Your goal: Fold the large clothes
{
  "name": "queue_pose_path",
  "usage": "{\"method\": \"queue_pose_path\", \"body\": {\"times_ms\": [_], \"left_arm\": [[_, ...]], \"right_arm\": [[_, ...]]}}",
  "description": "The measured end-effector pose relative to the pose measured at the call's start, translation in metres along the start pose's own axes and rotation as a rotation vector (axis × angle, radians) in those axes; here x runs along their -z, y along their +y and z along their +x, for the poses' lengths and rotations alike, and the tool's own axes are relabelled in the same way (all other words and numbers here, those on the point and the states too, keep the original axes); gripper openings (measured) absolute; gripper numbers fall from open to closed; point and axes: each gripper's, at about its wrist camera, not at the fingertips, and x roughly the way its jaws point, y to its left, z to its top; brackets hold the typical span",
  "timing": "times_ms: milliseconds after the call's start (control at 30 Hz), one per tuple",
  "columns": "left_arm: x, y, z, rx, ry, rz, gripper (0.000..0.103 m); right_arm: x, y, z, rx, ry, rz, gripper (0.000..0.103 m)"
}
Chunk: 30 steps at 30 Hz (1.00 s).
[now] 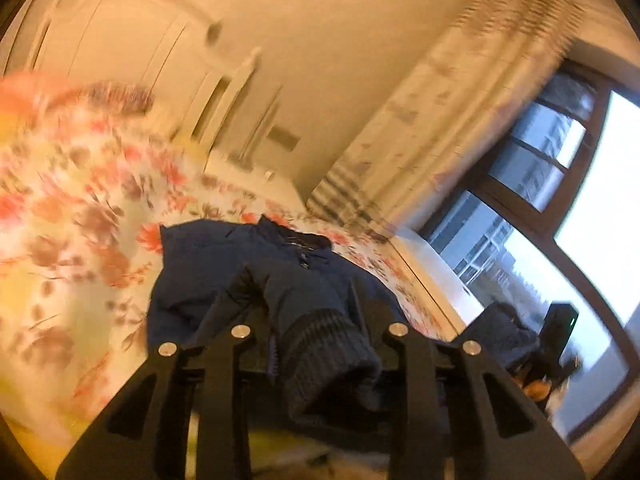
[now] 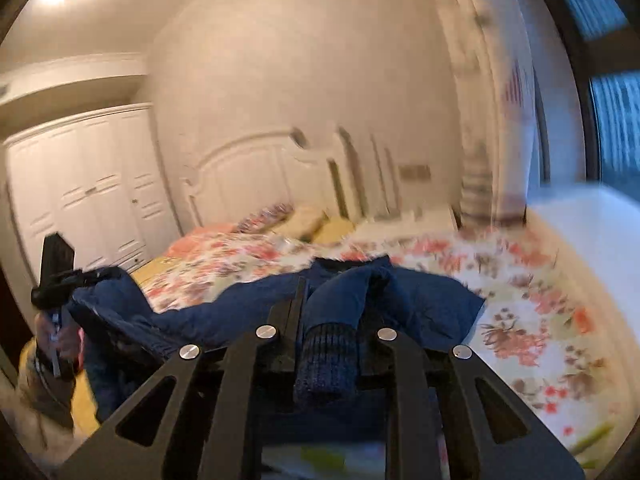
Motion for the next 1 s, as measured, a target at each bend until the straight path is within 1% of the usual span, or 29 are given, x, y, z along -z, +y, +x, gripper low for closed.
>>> {"method": "queue_pose_path", "body": {"times_ms": [33, 100, 133, 200, 233, 300, 333, 367, 400, 433, 467, 500, 533, 567, 600, 633, 667, 700, 733, 767, 833, 867, 900, 933, 1000], "left_arm": [[-0.012, 0.009, 0.023, -0.023, 0.012, -0.021, 0.031], [-0.028, 0.027, 0.061, -0.068, 0.044, -0.074, 0.035], [-0.036, 0.039, 0.088, -0.1, 0.083, -0.11, 0.036], [-0.043, 0.063, 0.127, -0.136, 0.138, -0.182, 0.043], [-0.044, 0.072, 0.141, -0.152, 0.162, -0.211, 0.046], [-0.045, 0.095, 0.167, -0.179, 0.199, -0.284, 0.065], [-0.046, 0.102, 0.17, -0.182, 0.192, -0.305, 0.067], [-0.049, 0.11, 0.167, -0.185, 0.163, -0.323, 0.07], [-0.053, 0.114, 0.162, -0.183, 0.138, -0.331, 0.077], [-0.058, 0.12, 0.152, -0.17, 0.095, -0.339, 0.081], [-0.063, 0.124, 0.14, -0.162, 0.049, -0.34, 0.087], [-0.068, 0.126, 0.127, -0.176, 0.013, -0.327, 0.09], [-0.072, 0.126, 0.121, -0.195, -0.001, -0.308, 0.09], [-0.076, 0.126, 0.114, -0.223, -0.007, -0.278, 0.09], [-0.079, 0.124, 0.107, -0.248, -0.007, -0.248, 0.09], [-0.079, 0.123, 0.102, -0.276, -0.001, -0.21, 0.091], [-0.077, 0.12, 0.098, -0.3, 0.01, -0.173, 0.093], [-0.075, 0.118, 0.096, -0.321, 0.028, -0.136, 0.094], [-0.072, 0.115, 0.094, -0.333, 0.042, -0.106, 0.094], [-0.068, 0.111, 0.095, -0.349, 0.063, -0.062, 0.094], [-0.06, 0.102, 0.103, -0.373, 0.096, 0.008, 0.095], [-0.055, 0.099, 0.106, -0.375, 0.113, 0.039, 0.097], [-0.05, 0.095, 0.111, -0.371, 0.128, 0.063, 0.1], [-0.045, 0.092, 0.117, -0.364, 0.147, 0.09, 0.1], [-0.035, 0.083, 0.132, -0.36, 0.184, 0.144, 0.1]], "right_arm": [[-0.007, -0.013, 0.026, 0.015, 0.024, 0.036, 0.019], [-0.013, -0.034, 0.063, 0.047, 0.061, 0.096, 0.02], [-0.013, -0.046, 0.081, 0.061, 0.086, 0.132, 0.02], [-0.009, -0.074, 0.121, 0.084, 0.156, 0.224, 0.02], [-0.004, -0.093, 0.143, 0.096, 0.201, 0.292, 0.022], [0.009, -0.115, 0.17, 0.11, 0.276, 0.369, 0.024], [0.015, -0.129, 0.182, 0.111, 0.311, 0.416, 0.026], [0.019, -0.134, 0.184, 0.1, 0.321, 0.444, 0.028], [0.022, -0.142, 0.183, 0.068, 0.317, 0.479, 0.032], [0.024, -0.146, 0.178, 0.023, 0.293, 0.498, 0.039], [0.025, -0.148, 0.172, -0.009, 0.273, 0.502, 0.047], [0.025, -0.15, 0.165, -0.035, 0.256, 0.497, 0.051], [0.025, -0.152, 0.159, -0.046, 0.245, 0.488, 0.065], [0.022, -0.155, 0.154, -0.039, 0.227, 0.481, 0.087], [0.017, -0.157, 0.142, 0.003, 0.183, 0.467, 0.095], [0.012, -0.16, 0.127, 0.022, 0.114, 0.459, 0.097], [0.008, -0.163, 0.116, 0.018, 0.073, 0.455, 0.097], [0.005, -0.165, 0.106, 0.027, 0.046, 0.447, 0.097], [0.002, -0.165, 0.099, 0.054, 0.037, 0.433, 0.097], [-0.001, -0.164, 0.093, 0.103, 0.033, 0.398, 0.097], [-0.003, -0.157, 0.092, 0.165, 0.072, 0.307, 0.097], [-0.002, -0.152, 0.096, 0.185, 0.103, 0.267, 0.097], [-0.001, -0.148, 0.1, 0.201, 0.134, 0.23, 0.097], [0.002, -0.142, 0.106, 0.219, 0.173, 0.181, 0.097], [0.009, -0.132, 0.116, 0.253, 0.224, 0.102, 0.097]]}}
